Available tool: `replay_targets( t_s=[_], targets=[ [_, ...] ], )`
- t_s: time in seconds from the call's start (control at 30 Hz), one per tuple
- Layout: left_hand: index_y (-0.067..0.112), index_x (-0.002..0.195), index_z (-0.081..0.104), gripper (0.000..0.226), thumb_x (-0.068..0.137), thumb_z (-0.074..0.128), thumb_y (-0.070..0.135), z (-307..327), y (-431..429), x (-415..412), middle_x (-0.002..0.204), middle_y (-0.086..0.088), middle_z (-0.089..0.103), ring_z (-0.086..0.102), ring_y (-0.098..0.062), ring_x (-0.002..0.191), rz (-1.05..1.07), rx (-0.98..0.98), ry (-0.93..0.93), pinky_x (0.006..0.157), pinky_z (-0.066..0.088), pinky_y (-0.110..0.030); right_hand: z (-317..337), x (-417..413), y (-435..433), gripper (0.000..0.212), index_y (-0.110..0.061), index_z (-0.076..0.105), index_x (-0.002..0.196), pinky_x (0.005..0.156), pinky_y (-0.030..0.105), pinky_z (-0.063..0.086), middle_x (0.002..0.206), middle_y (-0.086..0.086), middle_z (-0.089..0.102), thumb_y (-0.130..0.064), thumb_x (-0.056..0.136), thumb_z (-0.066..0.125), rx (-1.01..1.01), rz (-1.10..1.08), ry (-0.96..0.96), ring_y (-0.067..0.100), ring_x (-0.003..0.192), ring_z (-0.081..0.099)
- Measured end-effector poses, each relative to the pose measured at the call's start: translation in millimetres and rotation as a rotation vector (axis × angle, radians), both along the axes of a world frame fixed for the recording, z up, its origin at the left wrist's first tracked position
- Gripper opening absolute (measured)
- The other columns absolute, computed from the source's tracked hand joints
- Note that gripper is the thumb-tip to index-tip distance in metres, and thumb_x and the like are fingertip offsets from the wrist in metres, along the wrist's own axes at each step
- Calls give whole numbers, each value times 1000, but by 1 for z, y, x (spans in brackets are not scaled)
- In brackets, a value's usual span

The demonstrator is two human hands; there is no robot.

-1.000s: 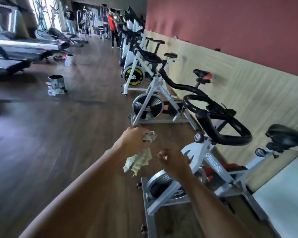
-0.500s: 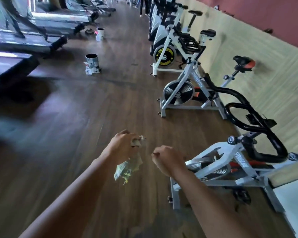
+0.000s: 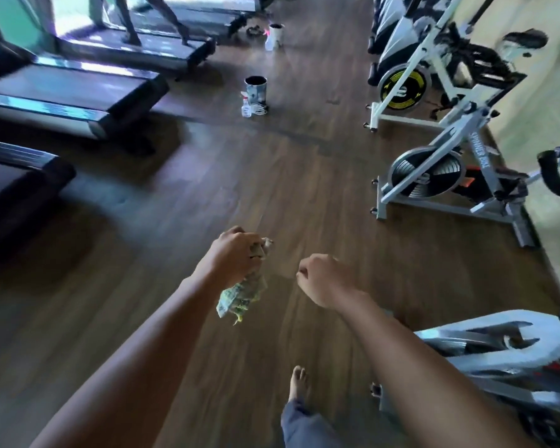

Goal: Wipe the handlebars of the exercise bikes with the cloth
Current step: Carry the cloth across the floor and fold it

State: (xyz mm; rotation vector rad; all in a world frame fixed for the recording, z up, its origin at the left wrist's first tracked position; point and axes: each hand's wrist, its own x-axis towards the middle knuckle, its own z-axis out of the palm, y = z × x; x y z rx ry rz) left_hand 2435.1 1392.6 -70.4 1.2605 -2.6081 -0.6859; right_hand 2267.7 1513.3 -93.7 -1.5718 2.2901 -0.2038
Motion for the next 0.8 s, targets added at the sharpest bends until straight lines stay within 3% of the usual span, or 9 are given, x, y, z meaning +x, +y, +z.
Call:
replay_targets(
  t_s=[0.13, 0.33, 0.8],
  targets=[
    [32, 111, 74, 34, 78, 75, 22, 2, -54, -4, 108, -2, 61, 64, -25, 98, 67, -15, 7, 81, 43, -25, -8, -15, -70, 28, -18, 70, 109, 98, 39, 47, 120, 5, 67, -30, 97, 48, 47, 104, 87, 30, 115, 61],
    [32, 111, 74, 31, 80, 75, 24, 9, -149, -37, 107, -1, 60, 62, -22, 100, 157, -36, -20, 78, 37, -21, -11, -57, -192, 30, -20, 71, 109, 95, 39, 49, 118, 6, 69, -34, 94, 49, 53, 189, 123, 30, 113, 63],
    [29, 109, 74, 28, 82, 74, 27, 21, -397, -130, 103, -2, 58, 62, -27, 95, 252, -49, 13, 74, 39, -24, 10, -150, -461, 30, -18, 71, 110, 94, 37, 50, 117, 10, 69, -34, 95, 50, 28, 283, 173, 32, 112, 63]
  ],
)
